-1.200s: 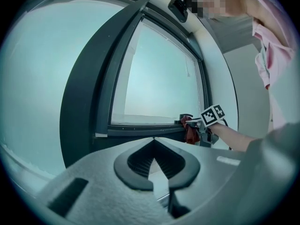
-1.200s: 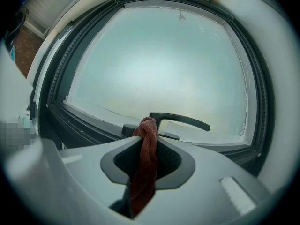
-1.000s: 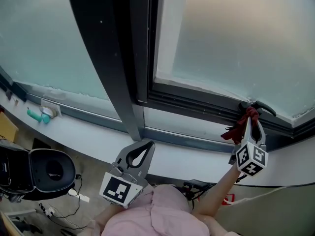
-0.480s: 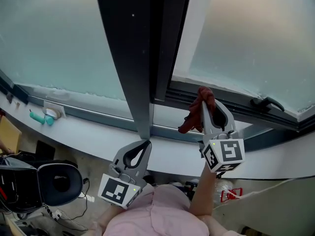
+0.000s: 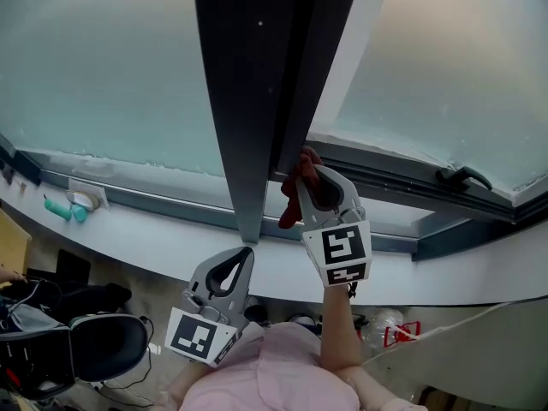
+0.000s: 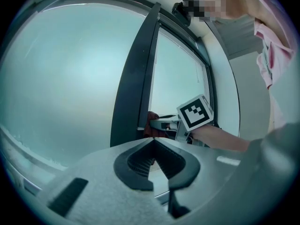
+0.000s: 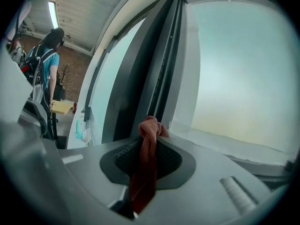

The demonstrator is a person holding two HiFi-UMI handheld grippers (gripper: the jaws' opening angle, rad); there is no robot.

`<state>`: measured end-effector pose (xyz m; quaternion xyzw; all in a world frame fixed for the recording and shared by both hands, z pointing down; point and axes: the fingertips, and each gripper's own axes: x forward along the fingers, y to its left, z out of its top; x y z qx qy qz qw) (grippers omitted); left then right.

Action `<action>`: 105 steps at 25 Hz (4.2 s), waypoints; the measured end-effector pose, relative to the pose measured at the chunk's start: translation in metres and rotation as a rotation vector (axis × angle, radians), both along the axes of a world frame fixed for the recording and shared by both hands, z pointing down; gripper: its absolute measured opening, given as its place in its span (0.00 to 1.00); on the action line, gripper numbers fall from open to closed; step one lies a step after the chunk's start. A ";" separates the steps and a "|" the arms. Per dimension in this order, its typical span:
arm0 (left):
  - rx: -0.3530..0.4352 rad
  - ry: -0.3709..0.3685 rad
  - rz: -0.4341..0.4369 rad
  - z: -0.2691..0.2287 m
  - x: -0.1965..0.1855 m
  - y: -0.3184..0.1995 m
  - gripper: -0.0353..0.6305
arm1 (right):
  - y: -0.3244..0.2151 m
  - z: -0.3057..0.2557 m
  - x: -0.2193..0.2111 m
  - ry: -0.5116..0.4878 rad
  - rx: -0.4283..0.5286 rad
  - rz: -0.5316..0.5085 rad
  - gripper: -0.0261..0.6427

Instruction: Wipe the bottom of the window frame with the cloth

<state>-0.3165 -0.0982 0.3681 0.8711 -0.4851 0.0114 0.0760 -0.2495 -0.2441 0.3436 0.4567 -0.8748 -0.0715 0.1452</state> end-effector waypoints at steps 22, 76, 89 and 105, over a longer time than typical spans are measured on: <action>-0.007 0.004 0.007 0.002 -0.002 0.013 0.05 | 0.003 0.008 0.011 0.104 0.042 -0.008 0.16; 0.050 -0.005 -0.035 -0.017 0.184 0.047 0.05 | 0.012 0.008 0.197 0.056 0.029 -0.005 0.16; 0.065 -0.011 -0.063 -0.018 0.211 0.058 0.05 | 0.014 0.008 0.241 0.037 0.032 0.016 0.16; 0.064 -0.018 -0.071 -0.017 0.230 0.060 0.05 | 0.016 0.007 0.280 0.010 0.032 0.048 0.16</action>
